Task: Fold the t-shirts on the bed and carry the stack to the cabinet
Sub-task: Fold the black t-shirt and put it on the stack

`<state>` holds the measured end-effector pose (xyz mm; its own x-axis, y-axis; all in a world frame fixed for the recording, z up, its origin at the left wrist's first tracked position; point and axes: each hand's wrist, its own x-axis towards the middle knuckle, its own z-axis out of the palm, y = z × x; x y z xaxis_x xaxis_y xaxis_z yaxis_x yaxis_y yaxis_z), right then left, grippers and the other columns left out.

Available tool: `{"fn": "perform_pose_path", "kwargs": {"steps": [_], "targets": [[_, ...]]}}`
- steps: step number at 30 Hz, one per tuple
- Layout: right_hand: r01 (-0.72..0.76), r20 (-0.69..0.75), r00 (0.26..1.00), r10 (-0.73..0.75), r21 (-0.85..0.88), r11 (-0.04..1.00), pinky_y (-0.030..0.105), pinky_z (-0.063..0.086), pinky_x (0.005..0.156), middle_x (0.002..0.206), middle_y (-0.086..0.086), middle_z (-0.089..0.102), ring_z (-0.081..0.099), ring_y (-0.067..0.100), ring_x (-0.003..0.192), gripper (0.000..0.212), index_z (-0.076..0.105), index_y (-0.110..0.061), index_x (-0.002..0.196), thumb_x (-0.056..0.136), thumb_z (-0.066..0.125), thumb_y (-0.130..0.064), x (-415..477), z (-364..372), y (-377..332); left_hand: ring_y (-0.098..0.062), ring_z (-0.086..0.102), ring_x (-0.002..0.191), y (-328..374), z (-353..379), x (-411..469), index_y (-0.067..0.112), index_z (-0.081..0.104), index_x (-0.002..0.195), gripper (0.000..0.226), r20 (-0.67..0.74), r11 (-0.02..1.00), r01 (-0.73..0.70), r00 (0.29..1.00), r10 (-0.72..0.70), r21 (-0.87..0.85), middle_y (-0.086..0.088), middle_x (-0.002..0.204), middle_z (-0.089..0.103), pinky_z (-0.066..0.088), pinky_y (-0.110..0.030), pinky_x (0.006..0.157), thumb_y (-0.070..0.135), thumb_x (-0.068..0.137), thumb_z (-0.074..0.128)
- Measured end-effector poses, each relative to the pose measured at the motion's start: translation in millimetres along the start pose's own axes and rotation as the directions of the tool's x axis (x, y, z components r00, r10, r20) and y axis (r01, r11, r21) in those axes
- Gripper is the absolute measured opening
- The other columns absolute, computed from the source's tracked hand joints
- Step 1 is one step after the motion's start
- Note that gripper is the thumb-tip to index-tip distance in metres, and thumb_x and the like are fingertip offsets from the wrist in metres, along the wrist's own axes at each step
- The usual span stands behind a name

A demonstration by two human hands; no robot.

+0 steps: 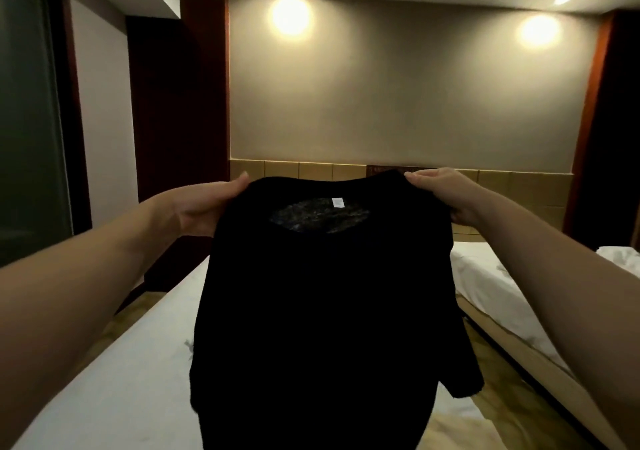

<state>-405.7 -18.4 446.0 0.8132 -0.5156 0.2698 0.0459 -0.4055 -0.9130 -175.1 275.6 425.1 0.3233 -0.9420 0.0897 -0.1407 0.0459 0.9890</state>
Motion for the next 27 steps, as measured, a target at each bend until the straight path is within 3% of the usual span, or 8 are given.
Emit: {"fn": "perform_pose_path", "kwargs": {"steps": [4, 8, 14, 18, 20, 24, 26, 27], "targets": [[-0.047, 0.038, 0.998, 0.045, 0.049, 0.998, 0.022, 0.057, 0.067, 0.087, 0.003, 0.07, 0.069, 0.013, 0.078, 0.016, 0.068, -0.013, 0.097, 0.092, 0.056, -0.023, 3, -9, -1, -0.018, 0.067, 0.06, 0, -2, 7, 0.009, 0.067, 0.087, 0.063, 0.062, 0.996, 0.034, 0.998, -0.029, -0.082, -0.011, 0.079, 0.063, 0.054, -0.028, 0.047, 0.038, 0.037, 0.093], [-0.047, 0.098, 0.994, 0.039, 0.083, 0.995, 0.023, 0.057, 0.072, 0.094, 0.003, 0.071, 0.069, 0.012, 0.081, 0.02, 0.065, -0.016, 0.107, 0.088, 0.06, -0.016, 4, -18, 0, -0.02, 0.065, 0.074, 6, -13, 13, 0.009, 0.068, 0.098, 0.053, 0.149, 0.999, 0.006, 0.989, -0.013, 0.051, -0.01, 0.087, 0.062, 0.056, -0.031, 0.063, 0.026, 0.053, 0.091], [-0.054, 0.126, 0.99, 0.06, -0.05, 0.997, 0.023, 0.057, 0.072, 0.086, 0.003, 0.073, 0.069, 0.011, 0.075, 0.018, 0.069, -0.013, 0.099, 0.081, 0.066, -0.013, 12, -25, 6, -0.014, 0.064, 0.069, 20, -9, 22, 0.014, 0.067, 0.072, 0.057, -0.029, 0.964, -0.063, 0.997, 0.073, 0.257, -0.003, 0.074, 0.063, 0.056, -0.024, 0.063, 0.039, 0.029, 0.094], [-0.014, 0.02, 1.0, 0.019, -0.203, 0.979, 0.032, 0.048, 0.086, 0.094, 0.007, 0.069, 0.065, 0.017, 0.087, 0.021, 0.072, -0.014, 0.097, 0.08, 0.069, -0.026, 18, -22, 5, -0.013, 0.063, 0.067, 23, 2, 27, 0.011, 0.054, 0.068, 0.037, -0.133, 0.922, -0.109, 0.977, 0.169, 0.372, 0.001, 0.068, 0.061, 0.05, -0.028, 0.067, 0.03, 0.058, 0.084], [0.042, -0.034, 0.998, -0.048, -0.152, 0.988, 0.024, 0.049, 0.073, 0.084, 0.002, 0.068, 0.063, 0.013, 0.077, 0.012, 0.07, -0.016, 0.093, 0.085, 0.065, -0.022, 19, -16, 2, -0.017, 0.058, 0.072, 23, 10, 31, 0.01, 0.048, 0.072, 0.021, -0.228, 0.882, -0.138, 0.937, 0.264, 0.45, -0.003, 0.073, 0.057, 0.045, -0.028, 0.07, 0.017, 0.073, 0.068], [0.136, -0.061, 0.99, -0.124, 0.244, 0.96, 0.018, 0.055, 0.056, 0.066, -0.001, 0.069, 0.066, 0.009, 0.058, 0.013, 0.067, -0.011, 0.083, 0.089, 0.056, -0.01, 21, -10, -9, -0.016, 0.053, 0.069, 38, 25, 32, 0.014, 0.051, 0.081, 0.01, -0.365, 0.814, -0.3, 0.779, 0.51, 0.497, -0.004, 0.078, 0.053, 0.045, -0.023, 0.063, 0.01, 0.089, 0.054], [0.108, -0.042, 0.994, -0.099, 0.301, 0.948, 0.021, 0.056, 0.062, 0.07, 0.002, 0.07, 0.067, 0.01, 0.063, 0.016, 0.067, -0.011, 0.083, 0.091, 0.053, -0.009, 21, -6, -9, -0.015, 0.055, 0.074, 41, 24, 34, 0.014, 0.056, 0.09, 0.004, -0.343, 0.803, -0.283, 0.793, 0.504, 0.524, -0.003, 0.083, 0.055, 0.046, -0.022, 0.065, 0.011, 0.09, 0.053], [0.084, -0.048, 0.996, -0.076, 0.178, 0.981, 0.023, 0.056, 0.067, 0.075, 0.003, 0.07, 0.067, 0.012, 0.068, 0.014, 0.067, -0.012, 0.084, 0.091, 0.054, -0.013, 22, -4, -6, -0.018, 0.056, 0.082, 38, 24, 36, 0.011, 0.059, 0.097, 0.009, -0.307, 0.783, -0.187, 0.846, 0.435, 0.593, -0.004, 0.088, 0.056, 0.044, -0.023, 0.069, 0.012, 0.089, 0.055]]}}
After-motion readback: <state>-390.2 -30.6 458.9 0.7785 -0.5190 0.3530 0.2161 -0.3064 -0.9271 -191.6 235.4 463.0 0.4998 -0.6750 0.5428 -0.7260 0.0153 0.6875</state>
